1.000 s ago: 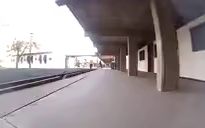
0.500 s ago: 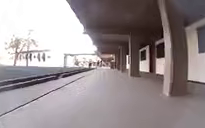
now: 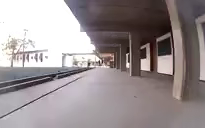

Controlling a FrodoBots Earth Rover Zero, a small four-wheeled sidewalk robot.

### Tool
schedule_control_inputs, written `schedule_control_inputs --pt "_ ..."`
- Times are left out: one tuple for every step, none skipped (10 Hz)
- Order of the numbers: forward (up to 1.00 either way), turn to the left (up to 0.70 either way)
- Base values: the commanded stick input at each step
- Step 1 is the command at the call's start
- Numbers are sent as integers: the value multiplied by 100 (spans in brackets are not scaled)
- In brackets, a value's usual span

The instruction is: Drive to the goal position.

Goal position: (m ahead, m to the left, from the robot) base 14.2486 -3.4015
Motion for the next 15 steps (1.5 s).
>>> schedule_control_inputs --pt "70 0" --pt "70 0" --pt "70 0" --pt "70 0" --pt "70 0" --pt "70 0" --pt "70 0" --pt "70 0" --pt "70 0" --pt "70 0" --pt "70 0" --pt "70 0" --pt "70 0" --pt "70 1" --pt "70 18"
